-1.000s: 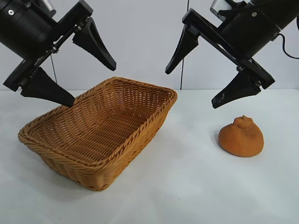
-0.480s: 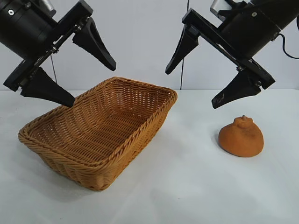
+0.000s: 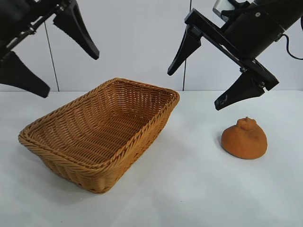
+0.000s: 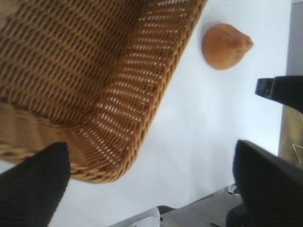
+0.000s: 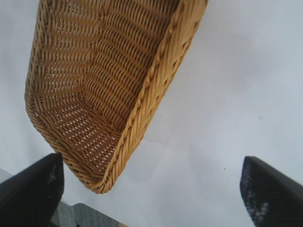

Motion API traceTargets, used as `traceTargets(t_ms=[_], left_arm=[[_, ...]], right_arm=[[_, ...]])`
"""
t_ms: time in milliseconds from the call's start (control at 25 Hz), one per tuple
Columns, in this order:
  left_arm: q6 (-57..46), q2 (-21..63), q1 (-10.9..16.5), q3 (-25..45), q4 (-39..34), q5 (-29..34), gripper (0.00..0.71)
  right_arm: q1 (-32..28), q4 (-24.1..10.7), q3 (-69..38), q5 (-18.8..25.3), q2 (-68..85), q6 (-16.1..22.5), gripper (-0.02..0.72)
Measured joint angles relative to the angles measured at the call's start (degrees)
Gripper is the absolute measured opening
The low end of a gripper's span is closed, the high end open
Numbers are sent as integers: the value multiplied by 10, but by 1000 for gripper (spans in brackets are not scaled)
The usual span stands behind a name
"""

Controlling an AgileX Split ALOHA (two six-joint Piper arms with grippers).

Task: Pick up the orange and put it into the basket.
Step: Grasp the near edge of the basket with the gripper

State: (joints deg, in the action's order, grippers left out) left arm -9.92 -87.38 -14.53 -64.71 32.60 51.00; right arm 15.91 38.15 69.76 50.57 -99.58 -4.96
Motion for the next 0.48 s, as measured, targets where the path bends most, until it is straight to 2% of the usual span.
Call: traceTargets(t_ms=[160, 320, 480], left_arm=[[-132, 25, 0, 0, -88, 32, 663], [-238, 31, -5, 8, -114, 39, 663], [-334, 31, -42, 46, -140, 19, 663]], right_arm=[[0, 0, 0, 0, 0, 1, 694], [0, 0, 0, 0, 0, 1, 694], [0, 0, 0, 0, 0, 1, 694]])
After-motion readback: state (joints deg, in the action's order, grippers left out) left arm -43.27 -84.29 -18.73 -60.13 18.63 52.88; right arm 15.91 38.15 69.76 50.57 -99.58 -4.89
